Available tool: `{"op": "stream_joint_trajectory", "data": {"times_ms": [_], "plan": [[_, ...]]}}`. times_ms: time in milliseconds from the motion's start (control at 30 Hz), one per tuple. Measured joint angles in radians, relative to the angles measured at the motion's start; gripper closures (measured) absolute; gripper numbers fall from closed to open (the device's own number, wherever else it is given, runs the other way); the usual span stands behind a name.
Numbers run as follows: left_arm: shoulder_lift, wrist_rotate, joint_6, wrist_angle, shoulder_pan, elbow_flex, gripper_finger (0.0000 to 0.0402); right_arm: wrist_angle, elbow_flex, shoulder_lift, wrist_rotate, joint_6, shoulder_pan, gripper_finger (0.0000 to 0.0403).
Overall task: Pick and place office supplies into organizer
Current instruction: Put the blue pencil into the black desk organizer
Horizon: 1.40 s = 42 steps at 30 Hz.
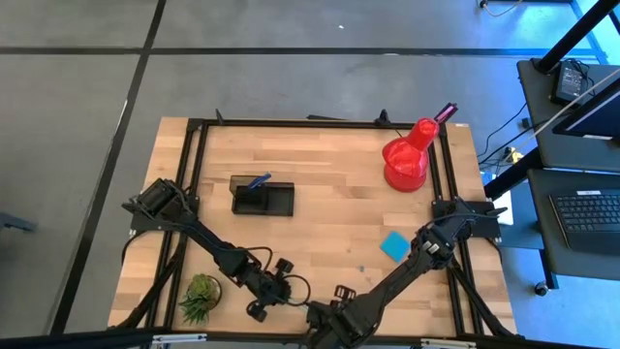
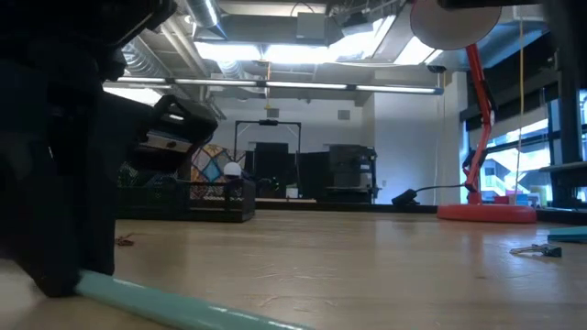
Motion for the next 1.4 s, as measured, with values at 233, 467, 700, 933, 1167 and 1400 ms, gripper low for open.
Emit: {"op": "stream_joint_trajectory", "data": {"times_ms": [233,467,700,933,1167,1400], "plan": [[0.001,-0.017,-0.109,0.01,0.0,-0.002,0.0385,-0.008,-0.013,0.004,-0.001,0.093,0.007,0.0242],[0.003,-0.025,-0.216,0.033,0.004,-0.005,0.0386,-0.109,-0.013,0.008,-0.001,0.073,-0.015,0.0242],[0.003,-0.03,-0.263,0.035,0.005,-0.004,0.0386,-0.112,-0.013,0.008,0.001,-0.032,-0.031,0.0242],[0.004,-0.032,-0.264,0.036,0.005,-0.004,0.0386,-0.12,-0.012,0.05,-0.017,-0.086,-0.034,0.0242],[0.004,-0.031,-0.264,0.036,0.005,-0.004,0.0386,-0.103,-0.012,0.074,-0.034,-0.115,-0.035,0.0242],[0.004,-0.031,-0.264,0.037,0.005,-0.004,0.0387,-0.095,-0.012,0.075,-0.034,-0.116,-0.035,0.0242]]}}
